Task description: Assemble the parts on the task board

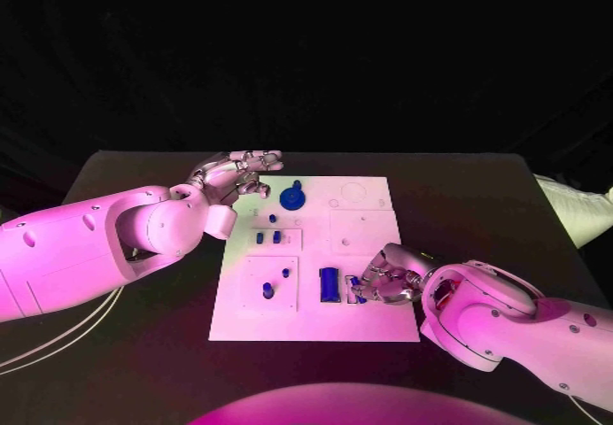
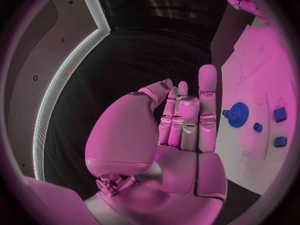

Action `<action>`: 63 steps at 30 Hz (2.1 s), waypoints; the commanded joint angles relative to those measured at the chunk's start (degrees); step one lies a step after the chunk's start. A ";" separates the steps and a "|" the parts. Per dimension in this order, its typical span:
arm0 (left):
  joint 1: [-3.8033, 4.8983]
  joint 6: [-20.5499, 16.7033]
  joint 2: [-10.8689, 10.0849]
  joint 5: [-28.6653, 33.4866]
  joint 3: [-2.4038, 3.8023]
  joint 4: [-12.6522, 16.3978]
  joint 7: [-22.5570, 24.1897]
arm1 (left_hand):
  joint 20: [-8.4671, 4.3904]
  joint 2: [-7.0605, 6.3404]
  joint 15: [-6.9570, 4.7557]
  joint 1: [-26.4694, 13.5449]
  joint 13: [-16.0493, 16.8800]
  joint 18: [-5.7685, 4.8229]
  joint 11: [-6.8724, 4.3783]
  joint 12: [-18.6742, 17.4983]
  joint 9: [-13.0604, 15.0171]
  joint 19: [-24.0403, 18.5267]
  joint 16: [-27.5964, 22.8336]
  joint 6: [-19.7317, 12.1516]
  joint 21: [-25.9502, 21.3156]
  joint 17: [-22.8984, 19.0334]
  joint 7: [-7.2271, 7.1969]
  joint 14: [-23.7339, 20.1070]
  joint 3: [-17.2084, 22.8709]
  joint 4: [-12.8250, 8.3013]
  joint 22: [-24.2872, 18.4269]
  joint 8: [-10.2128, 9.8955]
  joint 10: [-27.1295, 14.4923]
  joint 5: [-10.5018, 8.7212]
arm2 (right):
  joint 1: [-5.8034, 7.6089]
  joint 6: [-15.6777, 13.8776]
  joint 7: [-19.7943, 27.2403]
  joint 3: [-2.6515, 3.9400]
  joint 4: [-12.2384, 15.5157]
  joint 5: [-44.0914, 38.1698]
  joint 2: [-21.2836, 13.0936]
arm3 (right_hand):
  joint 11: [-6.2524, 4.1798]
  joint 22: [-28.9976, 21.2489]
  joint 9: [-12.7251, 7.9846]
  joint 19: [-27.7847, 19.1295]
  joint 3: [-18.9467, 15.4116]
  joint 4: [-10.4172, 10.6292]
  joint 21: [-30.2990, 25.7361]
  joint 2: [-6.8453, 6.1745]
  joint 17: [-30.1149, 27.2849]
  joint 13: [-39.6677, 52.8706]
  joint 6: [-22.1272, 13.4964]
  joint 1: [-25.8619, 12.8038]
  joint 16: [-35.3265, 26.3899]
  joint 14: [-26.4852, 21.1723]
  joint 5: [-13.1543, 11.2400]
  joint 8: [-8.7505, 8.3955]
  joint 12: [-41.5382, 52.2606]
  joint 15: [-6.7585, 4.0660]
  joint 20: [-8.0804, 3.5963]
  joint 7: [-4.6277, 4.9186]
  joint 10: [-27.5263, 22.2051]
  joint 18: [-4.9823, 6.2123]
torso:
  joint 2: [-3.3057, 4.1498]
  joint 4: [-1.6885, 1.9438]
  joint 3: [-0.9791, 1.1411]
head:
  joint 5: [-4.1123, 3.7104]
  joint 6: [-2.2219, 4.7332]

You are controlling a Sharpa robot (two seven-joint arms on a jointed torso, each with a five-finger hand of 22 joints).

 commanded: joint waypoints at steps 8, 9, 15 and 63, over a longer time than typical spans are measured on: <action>0.04 1.22 0.05 -0.46 0.04 0.24 0.08 | 0.32 0.38 0.07 0.04 0.04 0.65 0.03 0.33 -0.05 -0.15 -0.02 -0.38 -0.17 -0.05 0.05 -0.23 -0.34 -0.14 -0.08 0.38 -0.25 0.33 | -0.07 1.94 -0.25 -0.08 -0.29 -0.64 0.67 | -0.33 0.24 0.21 0.38 -0.96 0.36 0.32 0.41 12.00 0.01 0.58 -1.09 0.44 5.51 0.06 0.43 0.05 -0.34 -0.38 -0.10 0.59 -0.94 | 0.00 0.04 -0.02 | 0.09 -0.03; 0.04 1.23 0.04 -0.46 0.04 0.25 0.06 | 0.32 0.38 0.07 0.04 0.04 0.65 0.03 0.33 -0.05 -0.15 -0.02 -0.38 -0.17 -0.05 0.05 -0.23 -0.34 -0.14 -0.08 0.38 -0.25 0.33 | -0.07 1.93 -0.24 -0.08 -0.29 -0.68 0.70 | -0.34 0.28 0.26 0.39 -1.09 0.47 0.34 0.52 12.02 0.02 0.60 -1.25 0.46 5.51 0.07 0.45 0.06 -0.36 -0.39 -0.12 0.62 -0.94 | 0.01 0.04 -0.02 | 0.08 -0.03; 0.04 1.34 0.01 -0.46 0.04 0.27 0.00 | 0.33 0.35 0.08 -0.02 0.03 0.66 0.06 0.37 -0.06 -0.16 0.00 -0.46 -0.24 -0.08 0.09 -0.24 -0.42 -0.14 -0.13 0.38 -0.34 0.31 | -0.07 1.66 -0.18 -0.08 -0.28 -0.77 0.83 | -0.39 0.40 0.49 0.45 -1.66 0.96 0.42 0.95 12.07 0.15 0.66 -1.92 0.50 5.53 0.25 0.54 0.24 -0.40 -0.44 -0.18 0.77 -0.97 | -0.02 0.00 0.00 | 0.16 -0.05; 0.04 1.81 -0.02 -0.91 0.04 0.07 -0.51 | 0.35 0.35 0.11 -0.12 0.02 0.68 0.09 0.41 -0.07 -0.20 -0.07 -0.53 -0.43 -0.29 0.11 -0.31 -0.49 -0.10 -0.26 0.40 -0.43 0.31 | -0.09 1.52 0.30 -0.07 0.49 -4.25 -0.04 | -1.00 1.57 3.17 0.88 -11.93 2.54 1.09 3.45 12.68 1.97 1.46 -9.11 0.93 5.66 -3.20 1.54 2.57 -0.90 -0.89 -0.94 2.19 -1.18 | -0.02 0.00 -0.02 | -0.07 0.09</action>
